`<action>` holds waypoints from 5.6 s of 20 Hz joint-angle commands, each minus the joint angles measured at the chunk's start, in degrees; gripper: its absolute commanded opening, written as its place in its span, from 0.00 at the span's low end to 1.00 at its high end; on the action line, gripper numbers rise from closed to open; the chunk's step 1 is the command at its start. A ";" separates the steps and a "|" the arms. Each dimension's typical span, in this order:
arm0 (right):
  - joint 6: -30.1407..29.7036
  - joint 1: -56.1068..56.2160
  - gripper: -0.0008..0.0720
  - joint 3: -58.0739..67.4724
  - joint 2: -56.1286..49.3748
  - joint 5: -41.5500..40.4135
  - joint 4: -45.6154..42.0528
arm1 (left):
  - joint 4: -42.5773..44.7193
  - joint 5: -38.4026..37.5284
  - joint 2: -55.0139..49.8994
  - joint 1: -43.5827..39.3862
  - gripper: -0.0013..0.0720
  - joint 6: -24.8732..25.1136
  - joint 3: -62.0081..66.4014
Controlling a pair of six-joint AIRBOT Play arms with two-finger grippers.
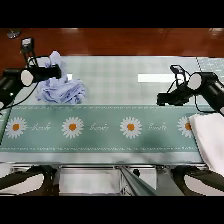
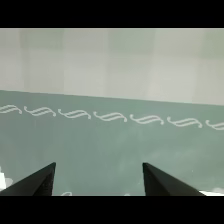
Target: Fold the shirts.
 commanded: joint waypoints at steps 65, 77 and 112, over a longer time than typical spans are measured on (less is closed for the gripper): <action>-0.09 -2.45 0.86 -35.54 35.39 3.28 27.45 | -58.86 -35.32 -7.93 -13.35 0.97 32.09 -4.13; -6.95 16.52 0.86 -34.73 13.51 -14.05 50.10 | -61.83 -37.29 -9.31 -14.08 0.05 40.24 -1.07; -10.12 4.33 0.04 54.51 24.09 33.27 18.82 | -32.33 -47.63 39.82 -7.56 0.05 18.10 27.69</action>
